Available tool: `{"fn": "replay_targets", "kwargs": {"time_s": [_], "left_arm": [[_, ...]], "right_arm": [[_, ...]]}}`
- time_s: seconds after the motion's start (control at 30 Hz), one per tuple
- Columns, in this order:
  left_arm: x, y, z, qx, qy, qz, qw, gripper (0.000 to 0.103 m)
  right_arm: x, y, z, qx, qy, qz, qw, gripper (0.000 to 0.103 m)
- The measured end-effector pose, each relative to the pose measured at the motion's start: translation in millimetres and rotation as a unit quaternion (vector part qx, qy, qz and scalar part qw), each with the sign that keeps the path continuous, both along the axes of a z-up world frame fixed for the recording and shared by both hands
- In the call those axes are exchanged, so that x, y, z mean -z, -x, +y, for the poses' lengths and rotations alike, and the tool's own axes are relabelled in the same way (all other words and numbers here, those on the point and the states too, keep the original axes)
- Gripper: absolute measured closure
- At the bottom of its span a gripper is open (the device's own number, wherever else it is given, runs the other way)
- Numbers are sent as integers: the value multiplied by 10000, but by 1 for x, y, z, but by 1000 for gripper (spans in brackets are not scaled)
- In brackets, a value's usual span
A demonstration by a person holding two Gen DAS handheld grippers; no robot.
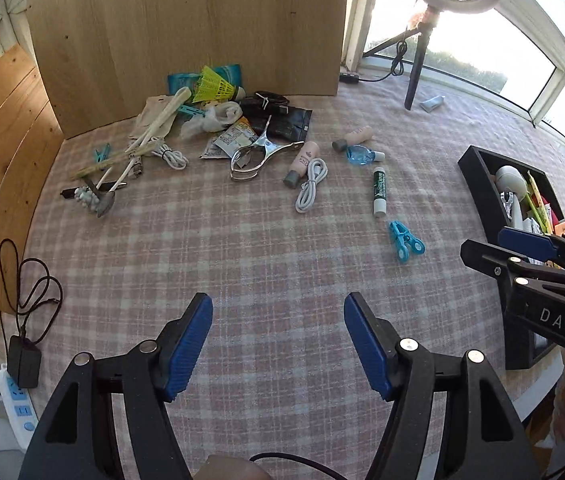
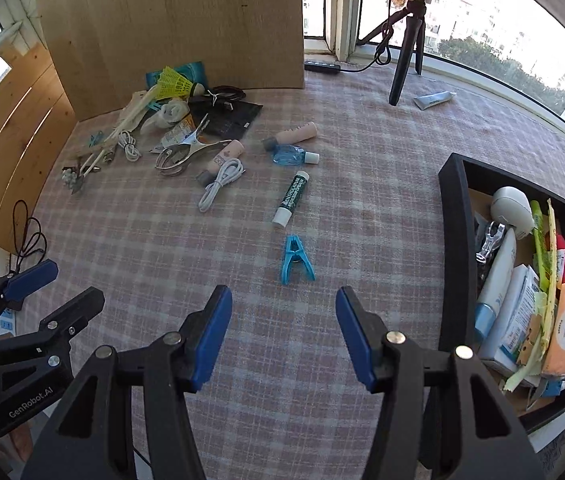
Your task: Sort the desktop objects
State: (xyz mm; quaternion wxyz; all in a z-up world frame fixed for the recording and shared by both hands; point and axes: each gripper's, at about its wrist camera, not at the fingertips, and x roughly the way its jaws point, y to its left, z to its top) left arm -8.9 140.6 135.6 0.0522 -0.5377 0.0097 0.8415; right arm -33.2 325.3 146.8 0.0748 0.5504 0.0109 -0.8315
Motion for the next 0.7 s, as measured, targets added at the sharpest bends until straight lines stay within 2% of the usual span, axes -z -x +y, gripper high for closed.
{"fn": "replay_targets", "kwargs": {"time_s": [0.33,0.7], "left_arm": [[8,-24,-49,-298,-70,78,9995,37],[8,-31,-70,-245,-82,165,9995,37]], "right_arm": [[0,-25,-52,-69,-51,276,9996,50],[14,-32,-78,5,6,149,9999,49]]}}
